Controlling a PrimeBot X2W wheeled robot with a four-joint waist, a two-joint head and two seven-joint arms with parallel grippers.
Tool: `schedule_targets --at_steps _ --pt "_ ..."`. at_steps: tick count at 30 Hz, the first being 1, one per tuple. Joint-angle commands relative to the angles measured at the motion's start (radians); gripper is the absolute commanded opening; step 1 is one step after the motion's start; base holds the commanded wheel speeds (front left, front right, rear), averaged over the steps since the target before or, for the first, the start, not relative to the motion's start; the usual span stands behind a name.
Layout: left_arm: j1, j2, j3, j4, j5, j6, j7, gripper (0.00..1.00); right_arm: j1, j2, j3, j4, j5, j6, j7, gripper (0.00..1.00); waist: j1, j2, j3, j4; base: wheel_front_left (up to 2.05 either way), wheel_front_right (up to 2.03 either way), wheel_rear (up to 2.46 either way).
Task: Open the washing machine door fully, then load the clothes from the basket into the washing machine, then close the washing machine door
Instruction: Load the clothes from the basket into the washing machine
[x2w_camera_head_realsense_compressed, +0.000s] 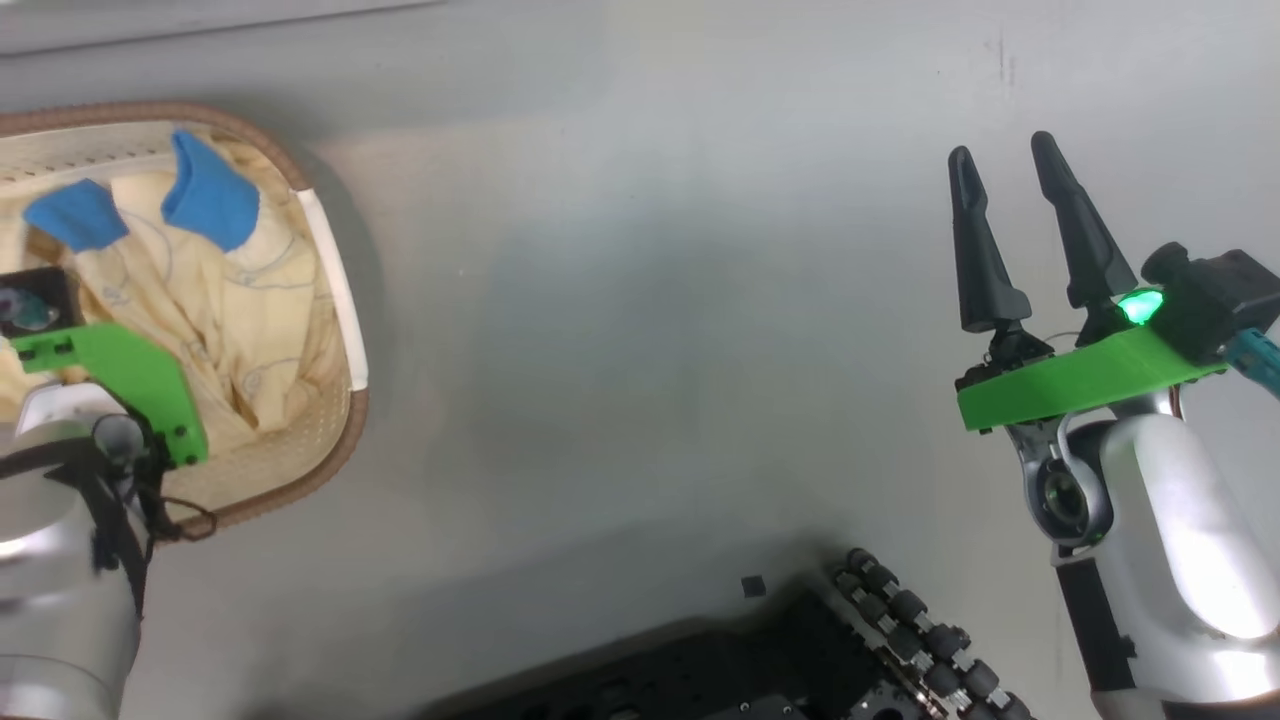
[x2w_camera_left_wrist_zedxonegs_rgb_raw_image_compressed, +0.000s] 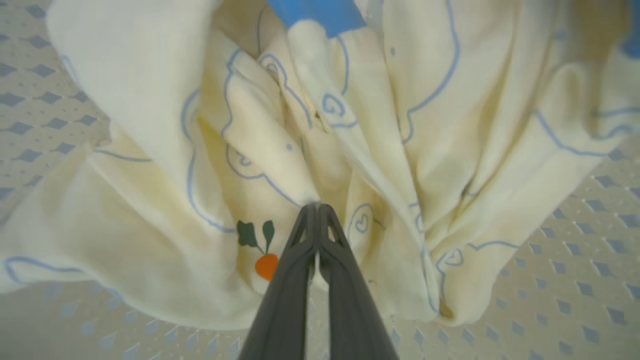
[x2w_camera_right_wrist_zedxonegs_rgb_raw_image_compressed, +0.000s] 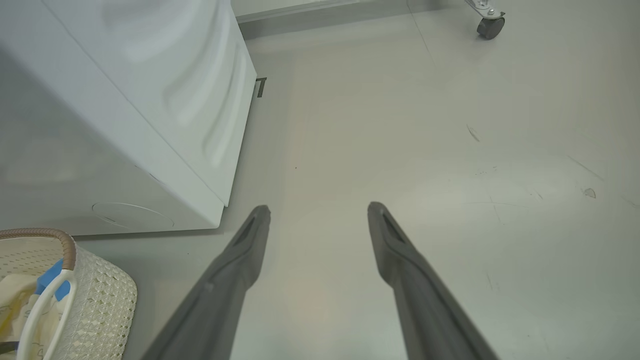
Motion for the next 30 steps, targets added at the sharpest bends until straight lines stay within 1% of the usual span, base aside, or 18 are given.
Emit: schedule_targets --at_steps 1,7,14,18,24,30 --pt "0.053 0.028 0.011 -0.001 -0.009 -0.004 -0.012 0.0 0.034 -0.001 0.009 -0.018 -0.004 0.003 -0.006 1.0 0.0 0.0 -0.038 0.013 0.0 0.0 0.0" --pt "0.095 0.009 -0.036 -0.001 0.015 -0.025 -0.068 0.0 0.038 -0.001 -0.003 -0.001 -0.009 0.003 -0.006 1.0 0.0 0.0 -0.13 0.042 0.0 0.0 0.0" --pt "0.147 -0.007 -0.042 -0.001 -0.007 -0.04 -0.142 0.0 0.052 -0.004 0.003 0.021 -0.012 0.003 -0.006 1.0 0.0 0.0 -0.236 0.066 0.0 0.0 0.0" --pt "0.178 -0.007 -0.043 -0.001 -0.02 -0.045 -0.206 0.0 0.063 -0.005 0.006 0.034 -0.01 0.003 -0.006 1.0 0.0 0.0 -0.295 0.08 0.0 0.0 0.0" --pt "0.205 0.001 -0.061 -0.003 -0.015 -0.045 -0.326 0.0 0.083 -0.006 0.005 0.055 -0.01 0.003 -0.006 1.0 0.0 0.0 -0.373 0.104 0.0 0.0 0.0" --pt "0.232 0.001 -0.067 -0.025 -0.012 -0.031 -0.388 0.0 0.103 -0.006 0.01 0.072 -0.008 0.003 -0.006 1.0 0.0 0.0 -0.446 0.124 0.0 0.0 0.0"
